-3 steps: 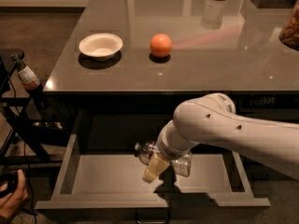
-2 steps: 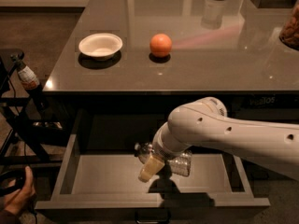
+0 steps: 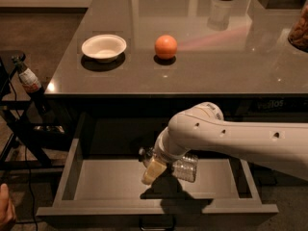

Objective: Pick water bottle from top drawer and place on counter

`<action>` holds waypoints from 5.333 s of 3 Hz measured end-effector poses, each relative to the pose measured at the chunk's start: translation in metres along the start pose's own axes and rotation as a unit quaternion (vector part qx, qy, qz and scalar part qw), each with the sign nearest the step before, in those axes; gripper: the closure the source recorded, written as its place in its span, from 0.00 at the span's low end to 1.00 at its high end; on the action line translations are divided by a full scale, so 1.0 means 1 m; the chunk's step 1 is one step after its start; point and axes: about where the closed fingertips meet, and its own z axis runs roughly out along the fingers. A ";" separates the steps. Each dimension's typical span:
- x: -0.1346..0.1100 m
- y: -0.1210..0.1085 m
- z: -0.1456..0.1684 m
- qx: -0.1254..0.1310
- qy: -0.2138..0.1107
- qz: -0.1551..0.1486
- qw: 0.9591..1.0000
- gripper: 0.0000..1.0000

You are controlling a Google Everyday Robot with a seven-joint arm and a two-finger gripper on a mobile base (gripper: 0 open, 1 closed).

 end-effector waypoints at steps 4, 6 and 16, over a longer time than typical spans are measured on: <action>0.040 -0.014 0.004 0.019 0.017 0.012 1.000 0.42; 0.040 -0.014 0.004 0.019 0.017 0.012 1.000 0.89; 0.062 -0.131 -0.335 0.215 0.067 0.202 0.953 1.00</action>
Offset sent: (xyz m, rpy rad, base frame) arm -0.0006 -0.0581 -0.0299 -0.0631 -0.0120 -0.0497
